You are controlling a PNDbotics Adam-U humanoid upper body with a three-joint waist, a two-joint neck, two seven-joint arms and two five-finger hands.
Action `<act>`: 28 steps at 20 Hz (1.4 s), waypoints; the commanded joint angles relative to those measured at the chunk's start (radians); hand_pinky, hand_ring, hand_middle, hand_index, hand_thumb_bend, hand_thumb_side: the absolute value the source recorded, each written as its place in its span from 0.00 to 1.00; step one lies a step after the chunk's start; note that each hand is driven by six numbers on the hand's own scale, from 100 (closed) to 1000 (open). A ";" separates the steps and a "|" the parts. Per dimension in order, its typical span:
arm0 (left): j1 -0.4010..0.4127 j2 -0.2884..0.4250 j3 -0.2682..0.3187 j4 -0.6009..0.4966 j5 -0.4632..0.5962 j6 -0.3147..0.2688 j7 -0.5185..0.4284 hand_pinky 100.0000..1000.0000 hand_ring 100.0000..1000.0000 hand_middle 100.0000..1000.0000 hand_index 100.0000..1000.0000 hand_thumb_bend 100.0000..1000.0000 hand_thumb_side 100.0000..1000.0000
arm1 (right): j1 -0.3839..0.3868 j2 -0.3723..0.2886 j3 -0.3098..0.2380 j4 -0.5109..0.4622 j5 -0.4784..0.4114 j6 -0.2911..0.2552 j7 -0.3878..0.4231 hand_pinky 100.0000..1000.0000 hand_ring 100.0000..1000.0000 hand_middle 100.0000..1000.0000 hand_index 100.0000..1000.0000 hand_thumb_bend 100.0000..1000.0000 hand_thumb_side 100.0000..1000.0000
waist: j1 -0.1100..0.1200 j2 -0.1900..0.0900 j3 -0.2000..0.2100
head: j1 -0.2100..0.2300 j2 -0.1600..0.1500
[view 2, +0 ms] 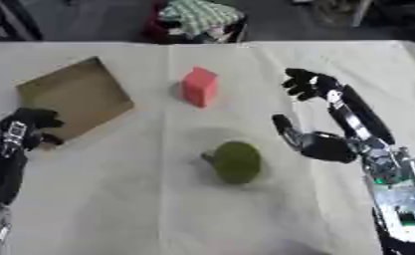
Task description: Pick up objects on the table and place them in the box.
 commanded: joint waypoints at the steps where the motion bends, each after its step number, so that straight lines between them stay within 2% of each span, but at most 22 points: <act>1: -0.006 0.014 0.000 -0.016 -0.005 -0.001 0.002 0.49 0.65 0.61 0.60 0.00 0.74 | -0.007 -0.010 -0.001 -0.012 -0.009 -0.001 0.003 0.67 0.72 0.72 0.92 0.17 0.42 | -0.001 -0.011 0.001 | -0.001 -0.008; 12: -0.006 0.015 0.000 -0.016 -0.004 -0.001 0.001 0.49 0.65 0.61 0.60 0.00 0.74 | -0.007 -0.040 0.015 -0.008 -0.017 -0.014 0.018 0.68 0.72 0.72 0.93 0.17 0.42 | -0.001 -0.012 0.004 | -0.003 -0.003; 21: -0.006 0.017 -0.004 -0.014 -0.003 -0.001 -0.003 0.49 0.65 0.61 0.60 0.00 0.74 | -0.028 -0.125 0.084 0.033 -0.051 -0.057 0.068 0.68 0.72 0.73 0.93 0.16 0.45 | -0.002 -0.013 0.010 | -0.008 0.000; 28: -0.007 0.018 -0.005 -0.014 -0.003 0.000 -0.005 0.49 0.65 0.61 0.60 0.00 0.74 | -0.056 -0.156 0.132 0.102 -0.082 -0.071 0.114 0.68 0.72 0.73 0.93 0.15 0.46 | -0.001 -0.014 0.013 | -0.012 0.001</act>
